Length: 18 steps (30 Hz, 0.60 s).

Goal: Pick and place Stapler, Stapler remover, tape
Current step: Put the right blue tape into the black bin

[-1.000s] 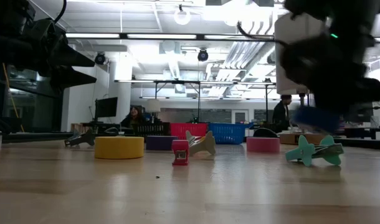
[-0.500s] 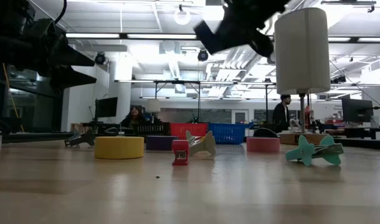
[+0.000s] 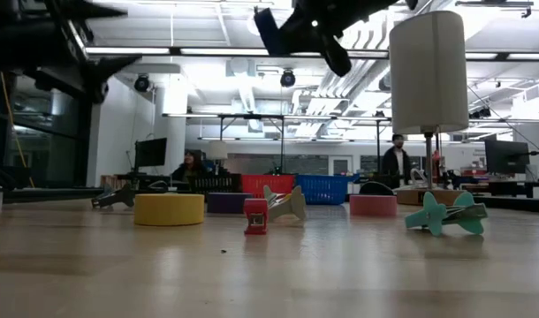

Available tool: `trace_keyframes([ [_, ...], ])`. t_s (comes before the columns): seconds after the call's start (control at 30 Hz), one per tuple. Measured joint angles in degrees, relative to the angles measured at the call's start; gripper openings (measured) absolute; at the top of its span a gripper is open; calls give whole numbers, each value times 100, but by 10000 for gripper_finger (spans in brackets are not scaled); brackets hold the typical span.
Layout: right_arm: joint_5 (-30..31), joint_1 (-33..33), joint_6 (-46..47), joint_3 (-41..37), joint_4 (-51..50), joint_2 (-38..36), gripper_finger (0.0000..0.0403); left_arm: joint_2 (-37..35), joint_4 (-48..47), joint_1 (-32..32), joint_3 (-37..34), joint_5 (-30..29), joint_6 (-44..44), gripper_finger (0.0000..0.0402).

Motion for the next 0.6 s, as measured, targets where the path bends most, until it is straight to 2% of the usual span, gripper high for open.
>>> trace_keyframes([
  [0.17,-487,-252,-18,0,552,64,33,326,955,0,7,-18,-251,292],
  [0.3,-837,-443,385,0,827,116,33,792,1535,0,19,-97,-293,292],
  [0.43,-1056,-596,833,0,785,116,33,1592,1707,0,324,-176,-193,292],
  [0.6,-1320,-756,1039,0,710,116,33,2863,1763,0,1160,14,359,292],
])
